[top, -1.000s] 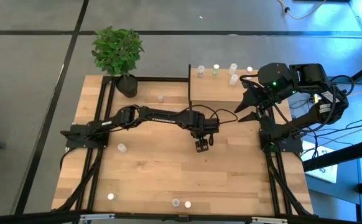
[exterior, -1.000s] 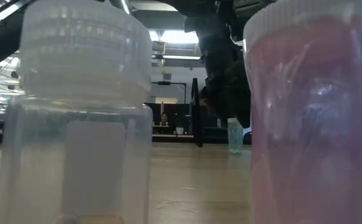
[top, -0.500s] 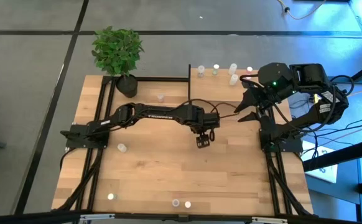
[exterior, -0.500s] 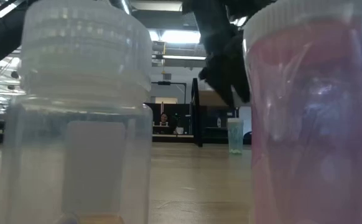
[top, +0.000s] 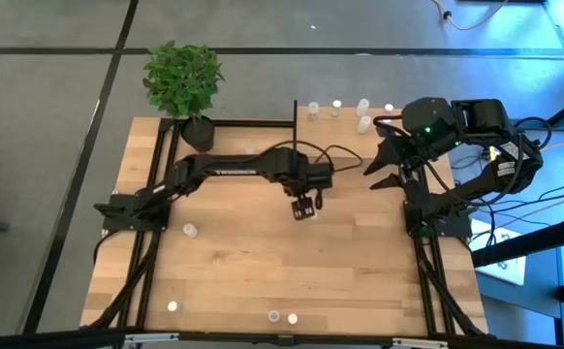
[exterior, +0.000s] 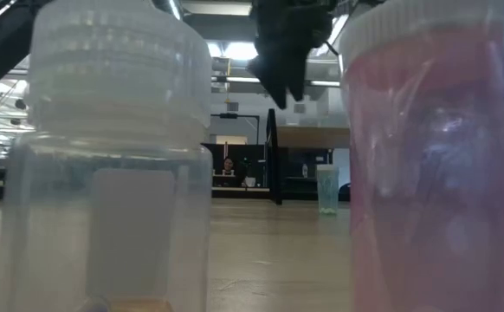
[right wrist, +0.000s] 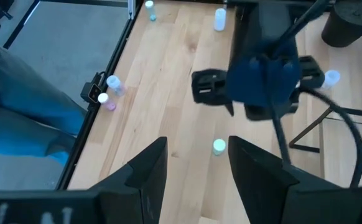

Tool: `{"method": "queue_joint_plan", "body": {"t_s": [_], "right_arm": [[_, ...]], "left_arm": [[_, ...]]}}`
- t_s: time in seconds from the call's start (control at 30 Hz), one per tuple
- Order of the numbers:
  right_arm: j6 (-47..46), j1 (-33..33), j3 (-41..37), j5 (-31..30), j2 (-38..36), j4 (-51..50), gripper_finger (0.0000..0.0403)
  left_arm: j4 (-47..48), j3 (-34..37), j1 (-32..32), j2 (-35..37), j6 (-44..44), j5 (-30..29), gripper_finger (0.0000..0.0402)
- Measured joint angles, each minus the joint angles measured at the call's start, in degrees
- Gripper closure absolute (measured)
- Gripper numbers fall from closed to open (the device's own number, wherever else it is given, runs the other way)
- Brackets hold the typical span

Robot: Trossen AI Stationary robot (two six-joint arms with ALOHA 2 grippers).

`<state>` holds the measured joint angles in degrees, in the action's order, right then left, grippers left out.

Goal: Pick and place medicine bottles onto shelf by color
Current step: Put the top green pill bottle aligned with the other green pill bottle on the shelf

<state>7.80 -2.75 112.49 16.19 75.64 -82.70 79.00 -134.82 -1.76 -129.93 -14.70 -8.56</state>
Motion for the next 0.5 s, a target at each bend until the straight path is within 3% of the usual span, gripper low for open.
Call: {"method": "queue_joint_plan", "body": {"t_s": [0.5], "right_arm": [[1.36,-0.01,0.00,-0.07,0.01,2.59,0.0231]], "left_arm": [[10.10,0.04,3.89,12.53,-15.42,-9.81,0.0132]]}}
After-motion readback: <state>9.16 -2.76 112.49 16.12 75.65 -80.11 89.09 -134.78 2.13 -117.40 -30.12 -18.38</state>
